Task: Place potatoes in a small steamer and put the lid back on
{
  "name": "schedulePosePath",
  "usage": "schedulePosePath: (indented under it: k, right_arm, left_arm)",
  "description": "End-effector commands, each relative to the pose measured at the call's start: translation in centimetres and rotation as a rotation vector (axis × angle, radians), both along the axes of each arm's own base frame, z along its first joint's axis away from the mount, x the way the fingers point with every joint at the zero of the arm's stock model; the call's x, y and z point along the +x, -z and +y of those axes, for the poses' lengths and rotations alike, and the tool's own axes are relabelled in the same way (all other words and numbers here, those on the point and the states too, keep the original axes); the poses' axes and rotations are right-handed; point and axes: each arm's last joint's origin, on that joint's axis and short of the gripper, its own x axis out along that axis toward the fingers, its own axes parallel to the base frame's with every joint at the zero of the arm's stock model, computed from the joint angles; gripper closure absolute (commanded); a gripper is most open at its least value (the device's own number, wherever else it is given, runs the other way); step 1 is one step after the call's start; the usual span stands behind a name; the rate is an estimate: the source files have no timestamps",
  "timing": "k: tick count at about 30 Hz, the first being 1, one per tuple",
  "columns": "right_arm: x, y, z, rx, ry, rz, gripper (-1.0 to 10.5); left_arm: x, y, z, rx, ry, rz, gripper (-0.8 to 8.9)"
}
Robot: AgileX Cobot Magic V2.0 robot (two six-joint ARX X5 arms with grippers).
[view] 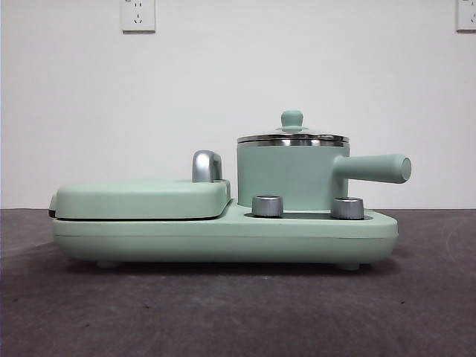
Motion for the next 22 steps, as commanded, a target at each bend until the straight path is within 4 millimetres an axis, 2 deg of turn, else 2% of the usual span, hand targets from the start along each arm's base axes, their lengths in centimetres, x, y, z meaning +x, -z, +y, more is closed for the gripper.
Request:
schedulePosePath:
  k: [1,5,12,17,22]
  right_arm:
    - [-0.1,-0.3,0.0,0.002,-0.006,-0.02,9.3]
    - [-0.1,-0.3,0.0,0.002,-0.006,-0.02,9.3]
    - [-0.1,-0.3,0.0,0.002,-0.006,-0.02,9.3]
    - [-0.1,-0.3,0.0,0.002,-0.006,-0.02,9.3]
    - [-0.1,-0.3,0.0,0.002,-0.006,-0.02,9.3]
  left_arm:
    - [0.2,0.2,0.3,0.032,-0.051,-0.096,8.08]
    - [1.2,2.6,0.7,0.108,-0.158,-0.249,8.08]
    - [4.0,10.3,1.4,0.114,-0.362,-0.358,8.08]
    - [4.9,15.0,1.8,0.131,-0.418,-0.335,8.08]
    - [5.2,17.2,1.9,0.142,-0.438,-0.301,8.08]
